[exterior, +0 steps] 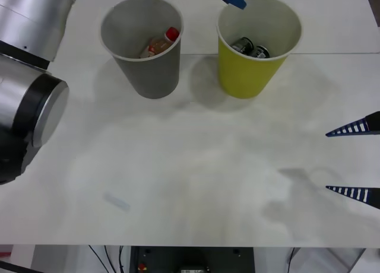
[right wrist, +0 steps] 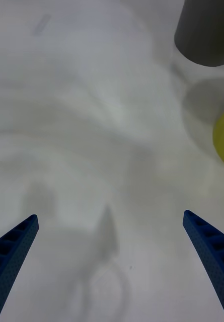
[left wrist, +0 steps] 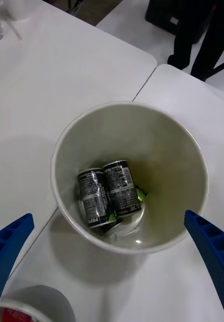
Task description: Put the can into the green bin and the plastic bottle into the gray bin
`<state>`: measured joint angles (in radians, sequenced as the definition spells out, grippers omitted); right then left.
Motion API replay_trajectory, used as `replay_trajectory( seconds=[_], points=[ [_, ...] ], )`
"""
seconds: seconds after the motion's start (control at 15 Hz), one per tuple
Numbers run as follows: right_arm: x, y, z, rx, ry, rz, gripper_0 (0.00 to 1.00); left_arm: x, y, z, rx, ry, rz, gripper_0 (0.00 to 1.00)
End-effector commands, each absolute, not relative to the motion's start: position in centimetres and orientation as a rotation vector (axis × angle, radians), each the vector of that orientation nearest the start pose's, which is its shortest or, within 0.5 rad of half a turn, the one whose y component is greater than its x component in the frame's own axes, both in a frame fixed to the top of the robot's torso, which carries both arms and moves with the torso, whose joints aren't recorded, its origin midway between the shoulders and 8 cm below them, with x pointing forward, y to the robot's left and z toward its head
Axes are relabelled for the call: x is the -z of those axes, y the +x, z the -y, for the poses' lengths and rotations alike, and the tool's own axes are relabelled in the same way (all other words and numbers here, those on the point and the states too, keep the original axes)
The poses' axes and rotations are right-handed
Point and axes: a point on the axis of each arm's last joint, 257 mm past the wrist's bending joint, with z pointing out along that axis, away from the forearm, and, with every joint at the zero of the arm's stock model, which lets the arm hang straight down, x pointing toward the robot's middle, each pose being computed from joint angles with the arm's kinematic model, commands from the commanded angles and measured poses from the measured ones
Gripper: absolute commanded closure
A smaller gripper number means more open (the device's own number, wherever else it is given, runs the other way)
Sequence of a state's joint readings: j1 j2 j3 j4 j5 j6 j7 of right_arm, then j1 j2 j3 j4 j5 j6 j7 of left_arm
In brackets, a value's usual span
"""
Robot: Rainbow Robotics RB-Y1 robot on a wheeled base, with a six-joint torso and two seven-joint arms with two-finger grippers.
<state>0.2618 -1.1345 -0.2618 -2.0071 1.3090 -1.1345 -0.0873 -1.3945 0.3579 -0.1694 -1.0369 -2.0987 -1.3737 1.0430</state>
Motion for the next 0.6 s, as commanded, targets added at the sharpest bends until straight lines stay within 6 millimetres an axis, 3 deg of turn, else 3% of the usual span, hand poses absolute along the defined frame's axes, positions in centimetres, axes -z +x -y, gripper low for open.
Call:
replay_trajectory(
  seconds=[0.07,0.27,0.6],
  points=[
    [16.7,34.1,28.6,-0.209,-1.634,-1.596,0.00,-7.2,58.4,-1.9,0.414,1.288,-1.836,0.00],
    [16.7,34.1,28.6,-0.209,-1.634,-1.596,0.00,-6.8,57.4,-6.8,0.406,1.346,-1.805,0.00],
    [16.7,34.1,28.6,-0.209,-1.634,-1.596,0.00,-5.4,53.4,-11.9,0.339,1.437,-1.762,0.00]
  ],
)
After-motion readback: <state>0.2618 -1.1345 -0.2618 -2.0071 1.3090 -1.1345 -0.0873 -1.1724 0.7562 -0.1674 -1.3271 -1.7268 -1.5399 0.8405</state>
